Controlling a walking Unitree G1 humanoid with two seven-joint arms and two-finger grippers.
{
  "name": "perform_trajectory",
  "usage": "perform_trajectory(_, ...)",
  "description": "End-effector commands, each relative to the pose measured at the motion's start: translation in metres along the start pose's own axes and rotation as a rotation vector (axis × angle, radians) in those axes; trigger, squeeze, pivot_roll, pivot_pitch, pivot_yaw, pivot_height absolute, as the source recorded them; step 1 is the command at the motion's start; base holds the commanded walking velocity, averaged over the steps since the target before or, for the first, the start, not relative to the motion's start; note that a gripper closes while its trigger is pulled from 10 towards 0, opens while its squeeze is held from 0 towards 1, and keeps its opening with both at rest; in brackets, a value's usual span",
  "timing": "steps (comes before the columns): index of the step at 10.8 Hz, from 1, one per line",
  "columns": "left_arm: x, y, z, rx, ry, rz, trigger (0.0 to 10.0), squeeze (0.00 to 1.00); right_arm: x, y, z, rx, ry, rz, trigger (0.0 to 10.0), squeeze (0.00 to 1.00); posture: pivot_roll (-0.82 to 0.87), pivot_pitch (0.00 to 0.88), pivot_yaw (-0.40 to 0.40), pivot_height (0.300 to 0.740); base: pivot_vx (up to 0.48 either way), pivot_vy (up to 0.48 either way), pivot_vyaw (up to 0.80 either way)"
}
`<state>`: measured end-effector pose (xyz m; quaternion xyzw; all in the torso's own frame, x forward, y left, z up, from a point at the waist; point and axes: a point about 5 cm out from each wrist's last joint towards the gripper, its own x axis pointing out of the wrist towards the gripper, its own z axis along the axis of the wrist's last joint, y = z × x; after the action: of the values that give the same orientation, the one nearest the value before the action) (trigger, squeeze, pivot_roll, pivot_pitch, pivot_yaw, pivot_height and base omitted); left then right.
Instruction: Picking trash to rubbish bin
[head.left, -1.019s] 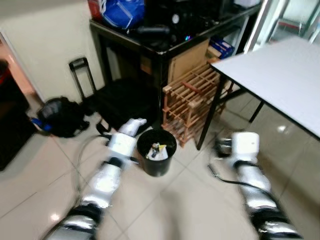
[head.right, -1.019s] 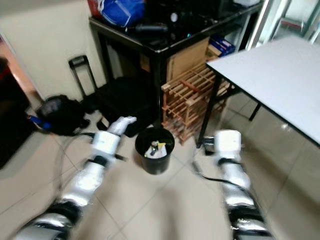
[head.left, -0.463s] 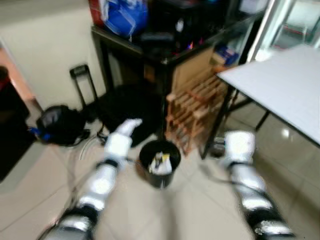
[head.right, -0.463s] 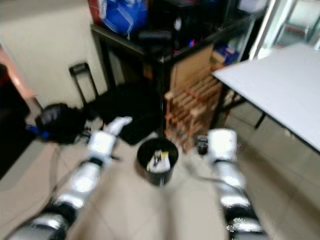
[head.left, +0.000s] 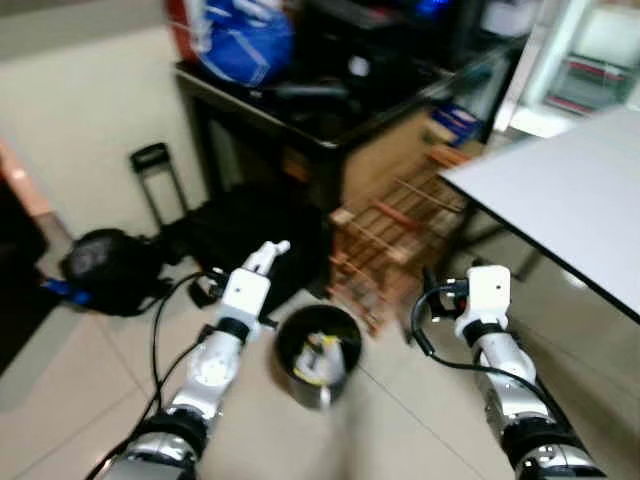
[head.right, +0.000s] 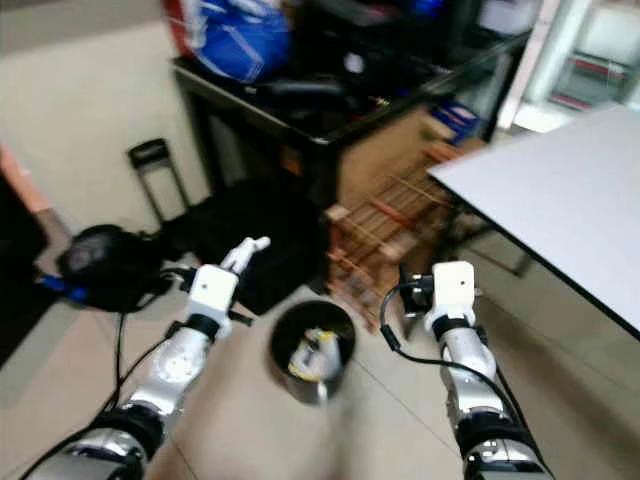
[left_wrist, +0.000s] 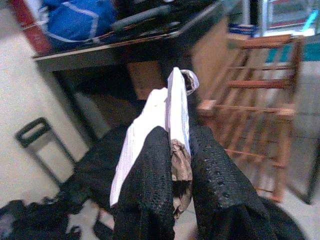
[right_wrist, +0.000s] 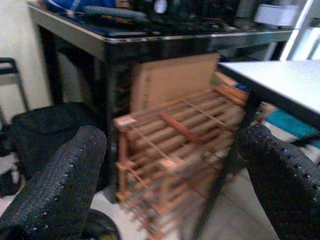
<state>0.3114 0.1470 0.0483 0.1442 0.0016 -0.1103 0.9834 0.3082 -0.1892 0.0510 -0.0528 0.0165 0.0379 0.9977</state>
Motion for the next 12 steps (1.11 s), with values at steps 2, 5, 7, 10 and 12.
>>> perform_trajectory(2, -0.0010, 0.0055, -0.0013, 0.005, 0.007, 0.017, 10.0, 0.00, 0.0013, 0.0091, -0.0005, 0.007, 0.007, 0.032, 10.0, 0.00, -0.03, 0.045, 0.022, 0.740, 0.480, 0.000, 0.00)
perform_trajectory(5, -0.0010, 0.0048, -0.0015, 0.006, 0.009, 0.012, 10.0, 0.00, 0.0015, 0.0099, -0.0012, 0.012, 0.014, 0.035, 10.0, 0.00, -0.03, 0.052, 0.020, 0.740, 0.480, 0.000, 0.00)
perform_trajectory(7, -0.0007, 0.0050, -0.0013, 0.007, 0.008, 0.013, 10.0, 0.00, 0.0017, 0.0107, -0.0052, 0.024, 0.052, 0.037, 10.0, 0.00, -0.03, 0.054, 0.020, 0.740, 0.480, 0.000, 0.00)
perform_trajectory(10, -0.0003, 0.0047, -0.0009, 0.007, 0.008, 0.012, 10.0, 0.00, 0.0023, 0.0107, -0.0042, 0.015, 0.046, 0.040, 10.0, 0.00, -0.03, 0.053, 0.019, 0.740, 0.480, 0.000, -0.23)
perform_trajectory(12, -0.0002, 0.0049, -0.0009, 0.008, 0.008, 0.012, 10.0, 0.00, 0.0028, 0.0109, -0.0040, 0.015, 0.048, 0.040, 10.0, 0.00, -0.03, 0.054, 0.019, 0.740, 0.480, 0.000, 0.00)
